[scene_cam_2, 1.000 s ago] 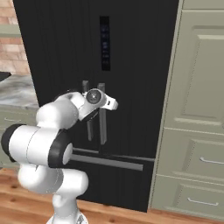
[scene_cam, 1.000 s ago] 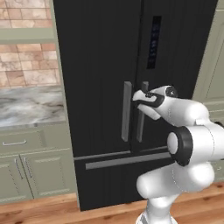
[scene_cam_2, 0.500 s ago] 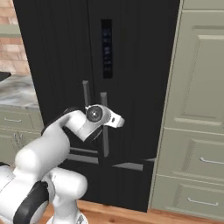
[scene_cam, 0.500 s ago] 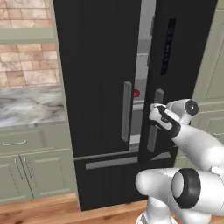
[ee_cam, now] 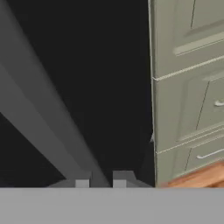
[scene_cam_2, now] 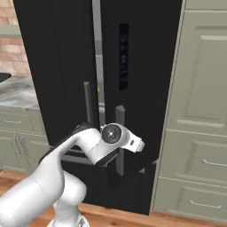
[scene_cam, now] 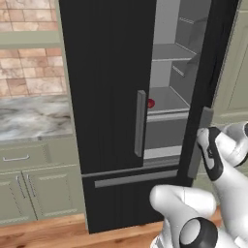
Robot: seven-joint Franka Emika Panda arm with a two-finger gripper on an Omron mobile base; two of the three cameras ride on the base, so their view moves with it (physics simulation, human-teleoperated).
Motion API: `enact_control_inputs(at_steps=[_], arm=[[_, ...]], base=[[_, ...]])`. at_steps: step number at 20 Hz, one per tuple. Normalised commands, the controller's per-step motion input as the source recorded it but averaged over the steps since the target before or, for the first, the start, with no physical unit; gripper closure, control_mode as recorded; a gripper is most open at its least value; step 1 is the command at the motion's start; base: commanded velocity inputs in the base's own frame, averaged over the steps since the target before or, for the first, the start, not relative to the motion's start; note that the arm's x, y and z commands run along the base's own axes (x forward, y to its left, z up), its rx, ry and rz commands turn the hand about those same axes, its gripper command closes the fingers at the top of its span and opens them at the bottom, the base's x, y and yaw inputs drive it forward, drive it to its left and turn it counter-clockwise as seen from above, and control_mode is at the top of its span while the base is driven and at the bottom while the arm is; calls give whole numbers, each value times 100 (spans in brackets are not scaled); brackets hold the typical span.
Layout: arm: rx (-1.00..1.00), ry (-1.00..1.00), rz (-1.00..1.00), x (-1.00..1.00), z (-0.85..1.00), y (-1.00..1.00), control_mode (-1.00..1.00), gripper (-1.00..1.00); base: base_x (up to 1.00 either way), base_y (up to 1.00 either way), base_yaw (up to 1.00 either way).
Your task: Open the fridge, remove the pear, lemon, and shrimp, and place them on any counter.
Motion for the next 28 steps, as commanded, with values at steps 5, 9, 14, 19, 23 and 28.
enact_control_inputs(at_steps=[5, 9, 14, 19, 23, 28], arm=[[0, 6, -6, -100, -30, -100, -100, 100], [0, 1, -5, -100, -11, -98, -100, 100], [0, -2, -12, -51, 14, -3, -100, 100], [-8, 3, -21, -2, 68, 65, -100, 100], [-21, 32, -21, 28, 89, 85, -100, 100], [-28, 46, -20, 58, 66, 86, -100, 100]], base=[[0, 0, 0], [0, 0, 0], [0, 0, 0], [0, 0, 0], [0, 0, 0], [0, 0, 0]])
